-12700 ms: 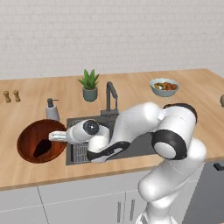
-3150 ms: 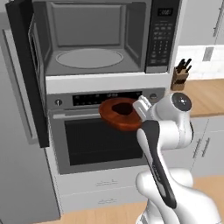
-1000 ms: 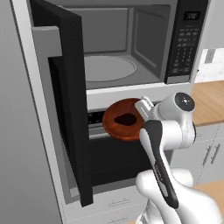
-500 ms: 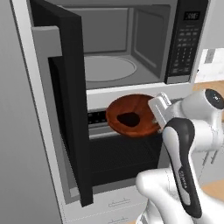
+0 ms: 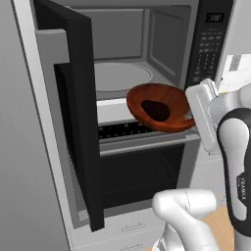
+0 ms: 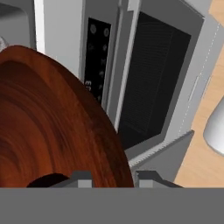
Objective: Pick the avocado from the sink and place it in the bowl. Then pick the bowl and place it in the microwave. Then close the microwave door and press the start button.
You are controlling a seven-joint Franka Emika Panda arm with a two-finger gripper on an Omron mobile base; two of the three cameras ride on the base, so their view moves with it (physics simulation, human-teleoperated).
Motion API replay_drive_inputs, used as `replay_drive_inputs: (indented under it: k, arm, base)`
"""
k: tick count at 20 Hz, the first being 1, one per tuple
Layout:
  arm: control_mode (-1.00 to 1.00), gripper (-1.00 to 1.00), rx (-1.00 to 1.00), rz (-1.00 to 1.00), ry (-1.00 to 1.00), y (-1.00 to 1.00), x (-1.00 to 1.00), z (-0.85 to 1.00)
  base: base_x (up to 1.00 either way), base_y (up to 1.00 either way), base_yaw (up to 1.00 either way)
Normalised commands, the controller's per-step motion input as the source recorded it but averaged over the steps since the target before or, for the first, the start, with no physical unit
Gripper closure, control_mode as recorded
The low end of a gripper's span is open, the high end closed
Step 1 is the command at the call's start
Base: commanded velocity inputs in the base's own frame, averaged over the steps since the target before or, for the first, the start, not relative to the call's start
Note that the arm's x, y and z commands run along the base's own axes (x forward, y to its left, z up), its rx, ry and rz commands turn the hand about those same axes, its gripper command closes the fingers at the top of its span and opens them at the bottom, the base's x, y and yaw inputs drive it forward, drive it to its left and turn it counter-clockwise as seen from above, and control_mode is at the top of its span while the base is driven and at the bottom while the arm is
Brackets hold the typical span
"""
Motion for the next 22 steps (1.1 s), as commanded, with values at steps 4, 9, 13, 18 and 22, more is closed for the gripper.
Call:
replay_drive_inputs:
  k: [4,9,13,18,22]
  arm:
    - [-1.0,1.0,-0.01,-0.03,-0.04,0.08,-0.06,0.69]
    - [-1.0,1.0,0.0,-0.13,-0.05,0.09,0.01,0.18]
    - [-1.0,1.0,0.0,-0.15,-0.08,0.21,0.22,0.0]
    - [-1.0,1.0,0.0,-0.08,-0.15,0.21,0.21,0.0]
    - [-1.0,1.0,0.0,0.0,-0.02,0.26,0.36,0.0]
  base:
    - [0.0,0.0,0.0]
    - [0.0,0.0,0.0]
    - [0.0,0.0,0.0]
    - [0.0,0.0,0.0]
    - [0.0,0.0,0.0]
